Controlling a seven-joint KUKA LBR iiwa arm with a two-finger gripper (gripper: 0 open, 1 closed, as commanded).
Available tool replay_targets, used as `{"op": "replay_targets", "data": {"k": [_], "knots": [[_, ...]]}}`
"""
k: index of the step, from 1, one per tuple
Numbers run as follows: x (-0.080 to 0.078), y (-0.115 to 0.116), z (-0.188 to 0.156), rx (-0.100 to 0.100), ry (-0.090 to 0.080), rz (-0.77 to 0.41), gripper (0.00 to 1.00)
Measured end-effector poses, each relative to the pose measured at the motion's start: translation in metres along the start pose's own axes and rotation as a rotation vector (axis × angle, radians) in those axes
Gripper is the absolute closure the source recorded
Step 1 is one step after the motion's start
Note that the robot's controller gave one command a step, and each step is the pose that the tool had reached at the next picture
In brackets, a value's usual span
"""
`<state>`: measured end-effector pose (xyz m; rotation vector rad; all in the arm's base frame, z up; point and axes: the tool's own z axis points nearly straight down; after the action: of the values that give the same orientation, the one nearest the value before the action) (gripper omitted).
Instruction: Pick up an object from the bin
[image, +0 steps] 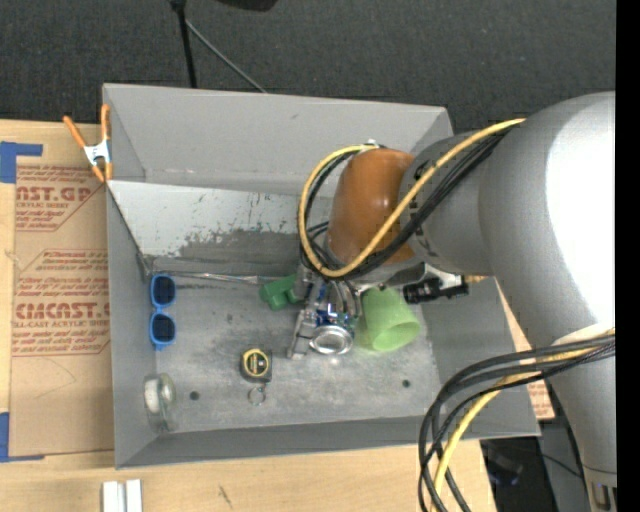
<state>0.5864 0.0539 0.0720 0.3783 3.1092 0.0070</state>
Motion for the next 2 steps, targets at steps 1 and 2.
{"op": "replay_targets", "data": {"k": [1, 2], "knots": [[0.0015, -0.0010, 0.0011, 0.003, 0.006, 0.000, 1.00], [0.0023, -0.0010, 0.0016, 0.004, 0.009, -0.001, 0.00]]}}
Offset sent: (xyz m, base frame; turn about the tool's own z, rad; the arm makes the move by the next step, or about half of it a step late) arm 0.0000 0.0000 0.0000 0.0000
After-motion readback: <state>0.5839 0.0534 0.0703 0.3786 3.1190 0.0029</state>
